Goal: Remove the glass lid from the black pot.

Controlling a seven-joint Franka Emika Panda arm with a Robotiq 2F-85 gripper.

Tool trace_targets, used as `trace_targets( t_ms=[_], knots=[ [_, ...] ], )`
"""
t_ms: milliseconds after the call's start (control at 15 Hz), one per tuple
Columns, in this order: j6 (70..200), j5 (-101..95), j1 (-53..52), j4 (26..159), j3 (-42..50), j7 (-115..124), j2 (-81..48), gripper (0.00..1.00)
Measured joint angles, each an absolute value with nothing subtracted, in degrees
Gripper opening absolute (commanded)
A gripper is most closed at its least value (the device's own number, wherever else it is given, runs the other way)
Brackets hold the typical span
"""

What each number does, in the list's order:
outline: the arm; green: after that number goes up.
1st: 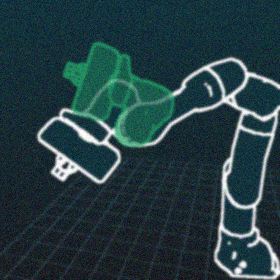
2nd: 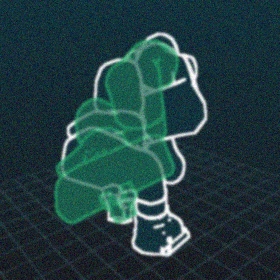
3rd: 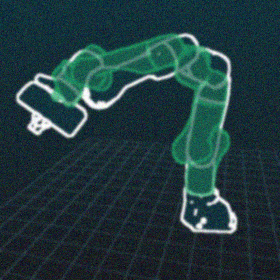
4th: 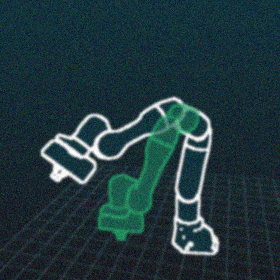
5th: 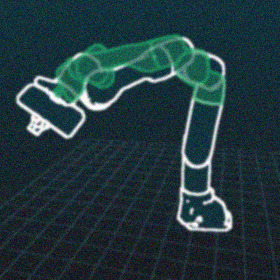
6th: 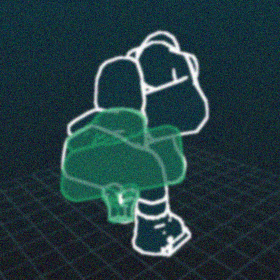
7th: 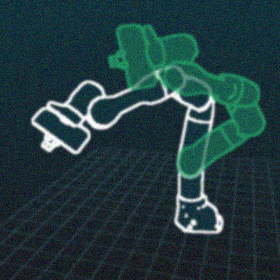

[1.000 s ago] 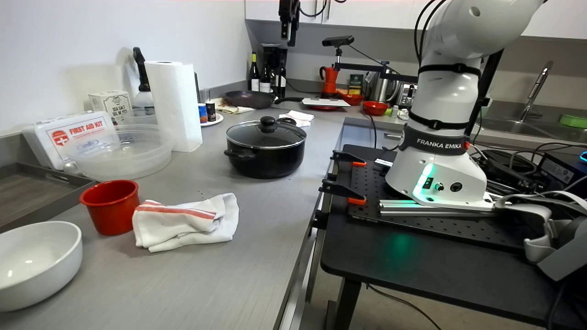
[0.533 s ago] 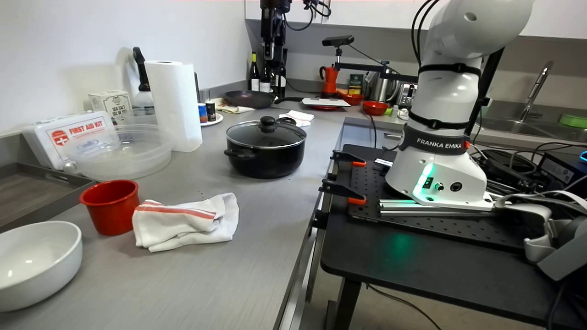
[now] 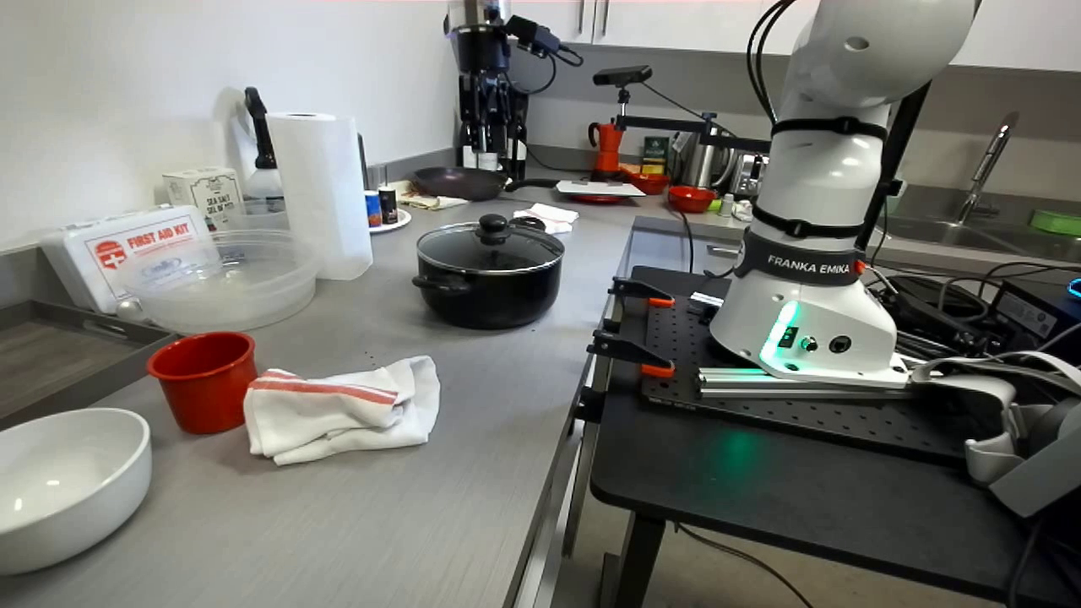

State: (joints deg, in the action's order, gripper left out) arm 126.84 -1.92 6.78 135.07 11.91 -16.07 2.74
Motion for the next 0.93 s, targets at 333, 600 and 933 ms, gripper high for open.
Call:
trace_targets(
  t_ms=[333, 600, 933],
  knots=[
    [129.33, -0.79, 7.67, 134.24, 11.7, -16.56, -3.3, 1.0],
    [131.49, 0.79, 8.75, 134.99, 11.31, -18.52, -5.72, 1.0],
    [135.35, 1.45, 9.23, 137.95, 10.2, -20.29, -7.18, 1.0]
  ],
)
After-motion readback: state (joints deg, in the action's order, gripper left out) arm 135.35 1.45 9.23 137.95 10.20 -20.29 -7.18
